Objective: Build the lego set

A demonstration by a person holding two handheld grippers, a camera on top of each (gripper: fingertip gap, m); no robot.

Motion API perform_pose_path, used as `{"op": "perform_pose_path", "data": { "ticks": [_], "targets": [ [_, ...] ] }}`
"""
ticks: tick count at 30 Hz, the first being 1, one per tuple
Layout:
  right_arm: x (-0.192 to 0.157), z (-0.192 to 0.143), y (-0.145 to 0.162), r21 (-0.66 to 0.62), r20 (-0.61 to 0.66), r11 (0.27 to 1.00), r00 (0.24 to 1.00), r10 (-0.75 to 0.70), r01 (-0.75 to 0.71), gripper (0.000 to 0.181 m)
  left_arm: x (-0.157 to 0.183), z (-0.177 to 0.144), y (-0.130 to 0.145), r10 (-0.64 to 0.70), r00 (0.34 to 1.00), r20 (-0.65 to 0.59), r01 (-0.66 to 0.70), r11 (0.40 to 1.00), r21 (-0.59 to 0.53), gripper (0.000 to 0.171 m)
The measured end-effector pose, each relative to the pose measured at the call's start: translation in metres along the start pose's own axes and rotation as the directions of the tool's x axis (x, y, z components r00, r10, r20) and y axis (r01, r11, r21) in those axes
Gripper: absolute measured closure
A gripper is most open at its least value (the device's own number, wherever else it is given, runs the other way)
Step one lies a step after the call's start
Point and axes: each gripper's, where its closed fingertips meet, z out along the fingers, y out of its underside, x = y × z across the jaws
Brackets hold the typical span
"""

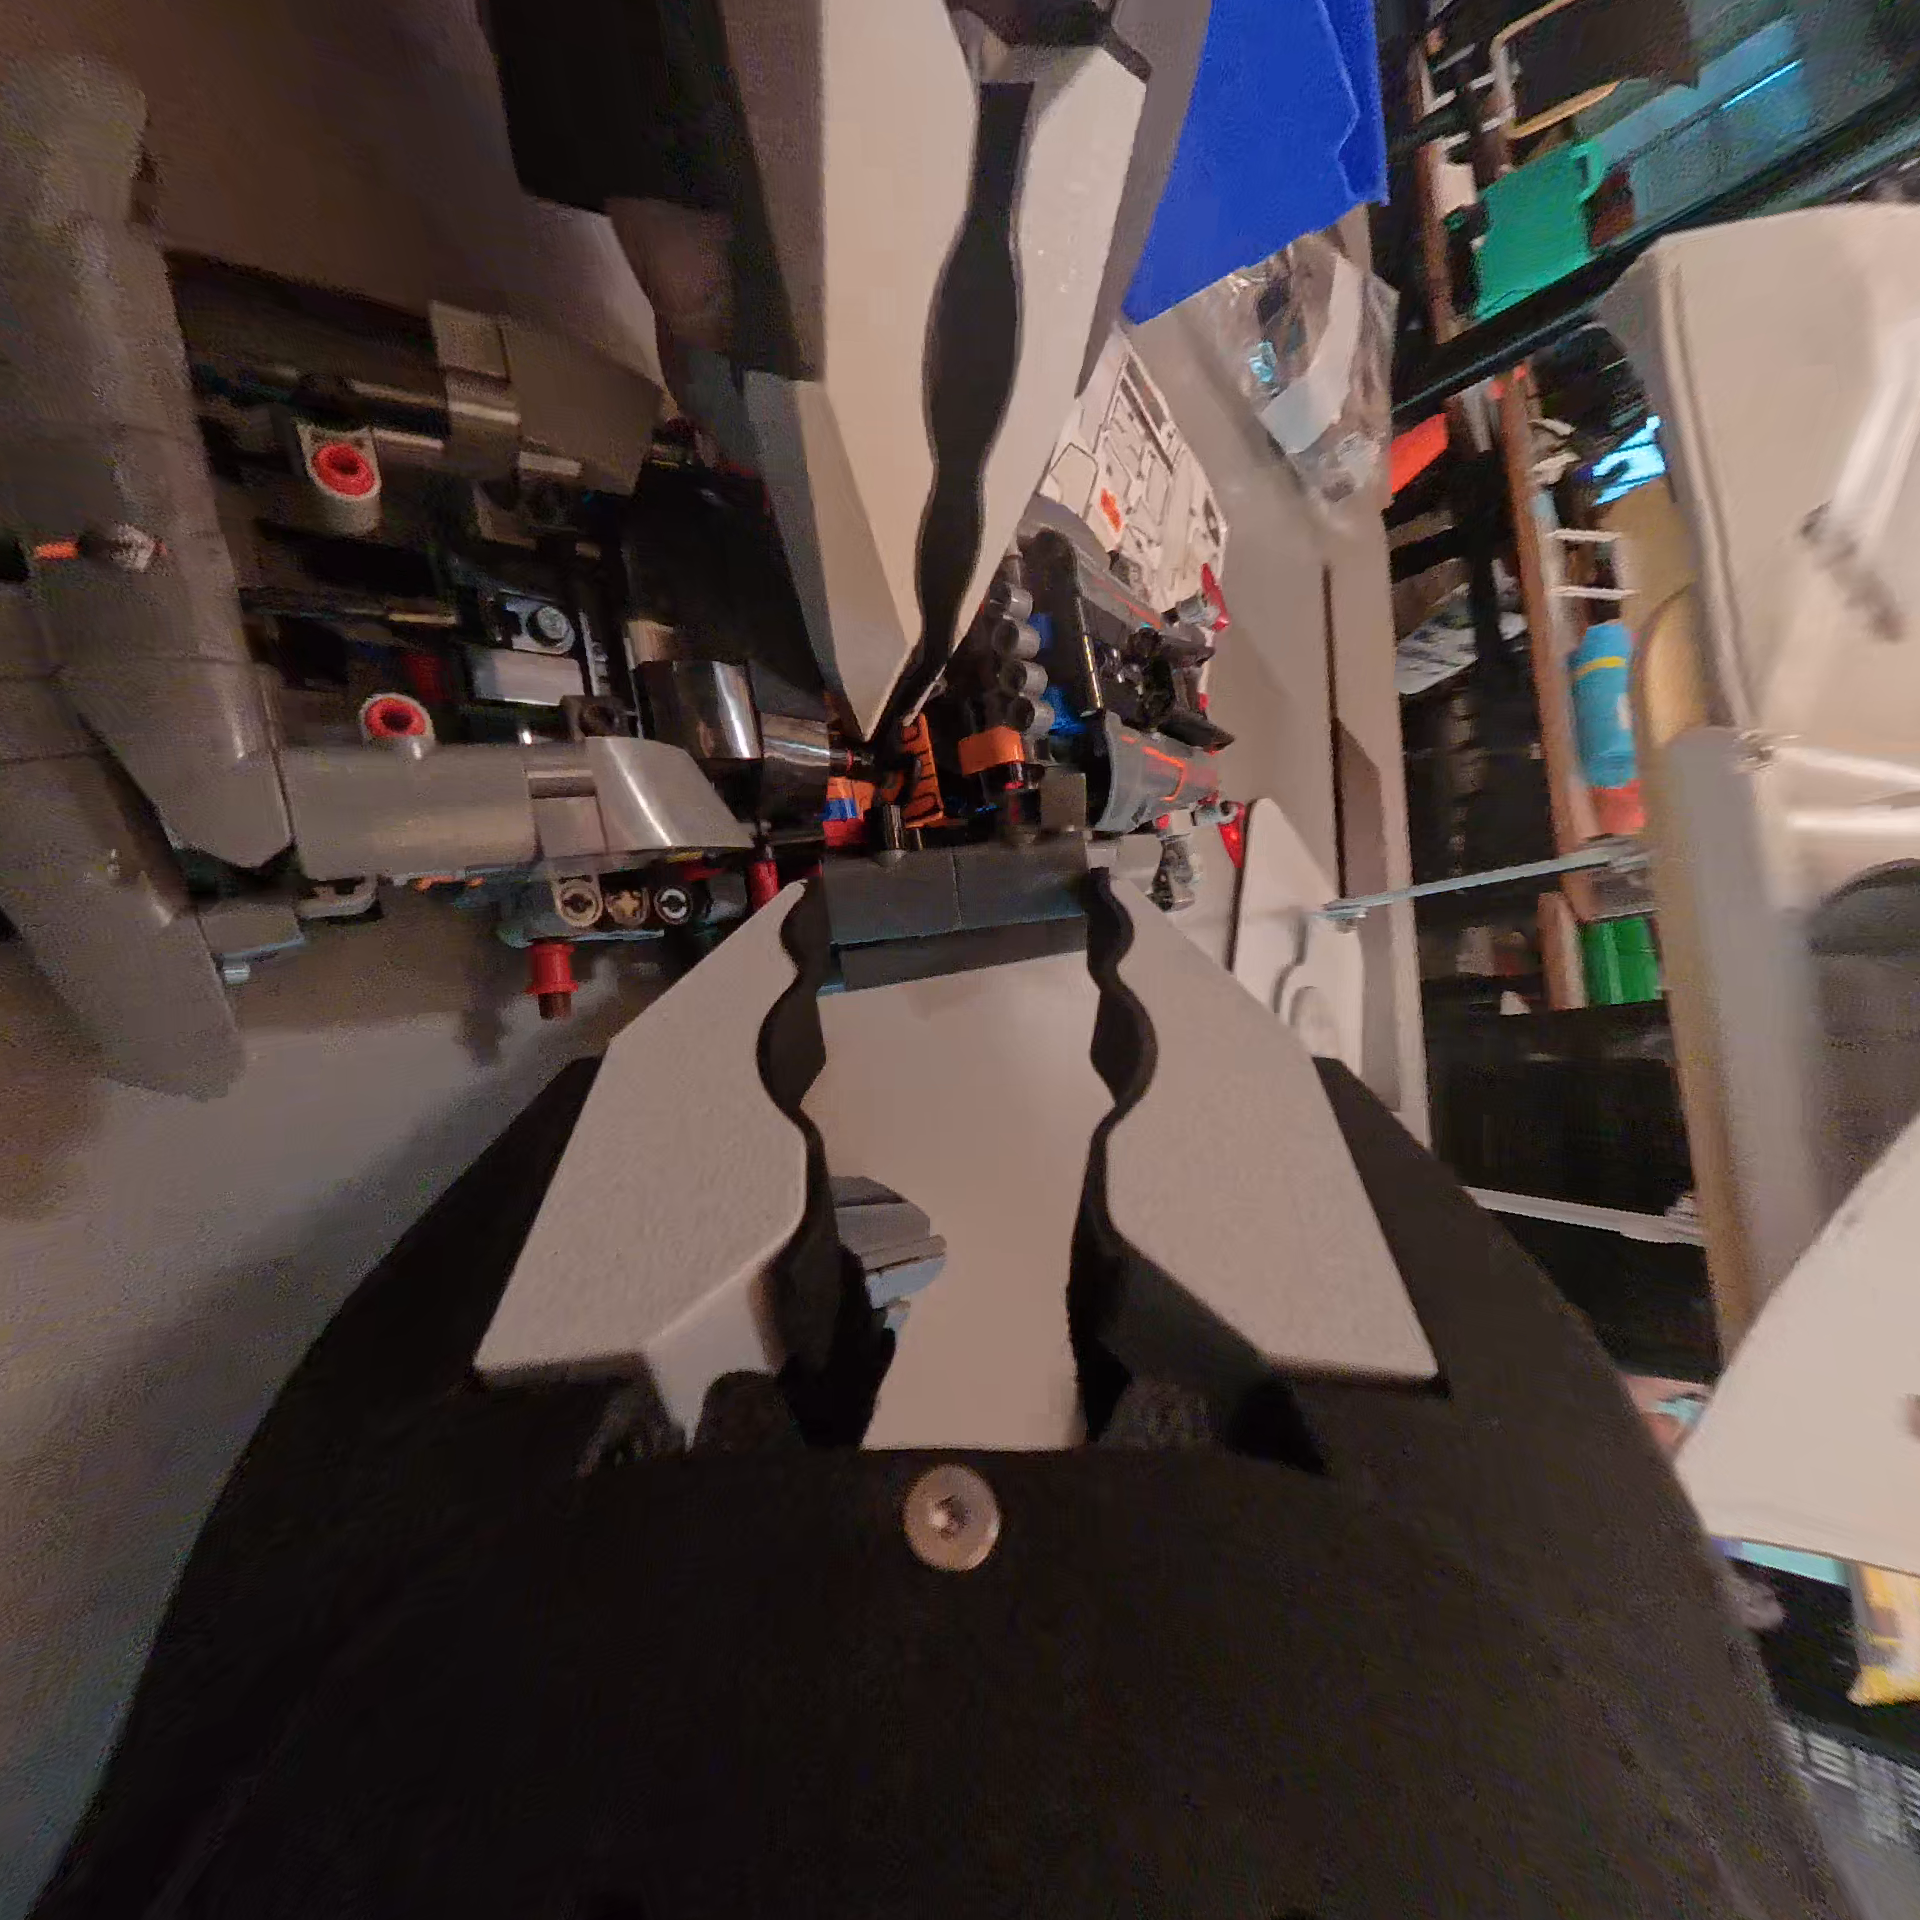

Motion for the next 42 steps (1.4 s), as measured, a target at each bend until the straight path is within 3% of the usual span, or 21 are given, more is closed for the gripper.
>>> {"op": "perform_pose_path", "data": {
  "ticks": [5, 9, 11, 13, 15, 19, 23, 26, 29, 32, 35, 38, 42],
  "targets": [
    [-0.003, -0.008, -0.003, 0.049, 0.025, 0.998, 0.999, 0.025, -0.026, 0.138, 0.003, 0.000, -0.001, 0.013, 1.000, -0.005, -0.013, 1.000, -0.008, 0.161],
    [0.009, -0.018, 0.000, 0.098, 0.130, 0.961, 0.961, 0.246, -0.259, 0.133, 0.006, -0.001, -0.005, 0.028, 1.000, 0.000, -0.028, 1.000, -0.002, 0.159],
    [0.012, -0.019, 0.007, 0.051, 0.256, 0.875, 0.854, 0.454, -0.481, 0.136, 0.011, -0.002, -0.014, 0.009, 0.999, -0.035, -0.008, 0.999, 0.032, 0.159],
    [0.015, -0.022, 0.008, 0.039, 0.342, 0.794, 0.755, 0.560, -0.607, 0.147, 0.015, -0.003, -0.022, -0.005, 0.998, -0.070, 0.010, 0.998, 0.064, 0.158],
    [0.004, -0.015, 0.018, -0.098, 0.434, 0.706, 0.608, 0.665, -0.701, 0.143, 0.017, 0.000, -0.024, -0.007, 0.996, -0.089, 0.013, 0.998, 0.059, 0.157],
    [-0.007, -0.007, 0.015, -0.167, 0.537, 0.588, 0.427, 0.728, -0.792, 0.143, 0.019, 0.008, -0.025, -0.052, 0.991, -0.125, 0.056, 0.998, 0.032, 0.154],
    [-0.014, -0.003, 0.009, -0.206, 0.604, 0.565, 0.350, 0.716, -0.799, 0.152, 0.024, 0.013, -0.027, -0.079, 0.982, -0.169, 0.084, 0.996, 0.027, 0.154],
    [-0.012, -0.004, 0.010, -0.200, 0.625, 0.561, 0.336, 0.705, -0.803, 0.157, 0.024, 0.014, -0.028, -0.072, 0.983, -0.171, 0.077, 0.997, 0.027, 0.156],
    [-0.008, -0.006, 0.011, -0.136, 0.601, 0.613, 0.426, 0.676, -0.779, 0.161, 0.024, 0.014, -0.030, -0.026, 0.988, -0.154, 0.033, 0.999, 0.039, 0.160],
    [-0.007, -0.010, 0.011, -0.042, 0.540, 0.708, 0.580, 0.610, -0.705, 0.165, 0.027, 0.013, -0.030, 0.082, 0.992, -0.098, -0.078, 0.996, 0.043, 0.160],
    [-0.012, -0.016, 0.011, -0.030, 0.545, 0.730, 0.601, 0.584, -0.683, 0.162, 0.033, 0.012, -0.030, 0.189, 0.980, -0.060, -0.186, 0.982, 0.039, 0.160],
    [-0.008, -0.018, 0.009, -0.030, 0.567, 0.678, 0.546, 0.617, -0.735, 0.144, 0.036, 0.012, -0.031, 0.287, 0.958, -0.008, -0.287, 0.957, 0.030, 0.160],
    [-0.012, -0.017, 0.003, -0.060, 0.634, 0.641, 0.467, 0.616, -0.765, 0.138, 0.043, 0.011, -0.032, 0.367, 0.930, 0.000, -0.367, 0.929, 0.044, 0.165]
  ]
}}
